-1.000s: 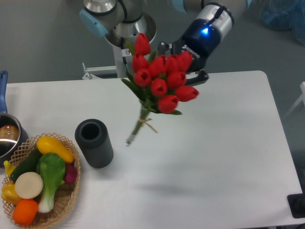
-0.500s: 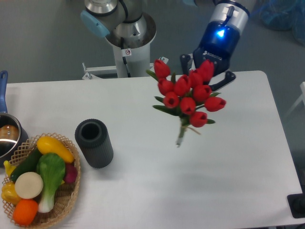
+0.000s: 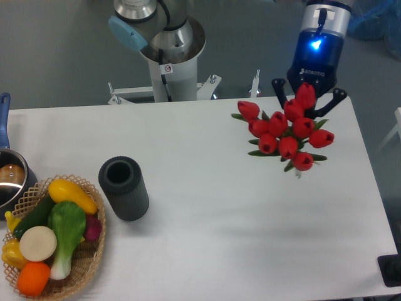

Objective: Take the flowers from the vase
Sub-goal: 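Carry the held tulips away from the vase over the table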

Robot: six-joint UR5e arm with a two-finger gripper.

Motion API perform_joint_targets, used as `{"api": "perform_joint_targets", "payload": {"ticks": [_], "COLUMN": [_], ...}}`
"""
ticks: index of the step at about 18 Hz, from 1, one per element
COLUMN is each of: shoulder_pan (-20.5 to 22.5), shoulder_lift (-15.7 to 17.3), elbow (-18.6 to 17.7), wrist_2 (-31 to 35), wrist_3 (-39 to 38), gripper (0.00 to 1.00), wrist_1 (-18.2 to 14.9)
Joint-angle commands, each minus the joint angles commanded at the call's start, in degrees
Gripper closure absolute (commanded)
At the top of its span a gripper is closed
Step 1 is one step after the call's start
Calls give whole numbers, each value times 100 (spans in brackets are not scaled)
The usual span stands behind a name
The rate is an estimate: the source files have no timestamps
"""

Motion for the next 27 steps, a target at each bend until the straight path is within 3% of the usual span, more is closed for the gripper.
{"api": "perform_joint_targets", "payload": {"ticks": [4, 8, 11, 16, 21, 25, 27], "shoulder_pan": [-53, -500, -746, -1186, -1353, -1441, -1529], "shoulder_lift": [-9, -88, -281, -597, -695, -809, -870], "elbow": [10, 18, 307, 826, 862, 1002, 1046], "wrist_2": [448, 1423, 1994, 2848, 3217, 3481, 3569], "wrist_3": [1, 70, 229, 238, 229, 238, 238], "gripper": [81, 79, 79, 79, 80, 80, 80], "wrist_1": [0, 0, -52, -781, -993, -1432, -1468]}}
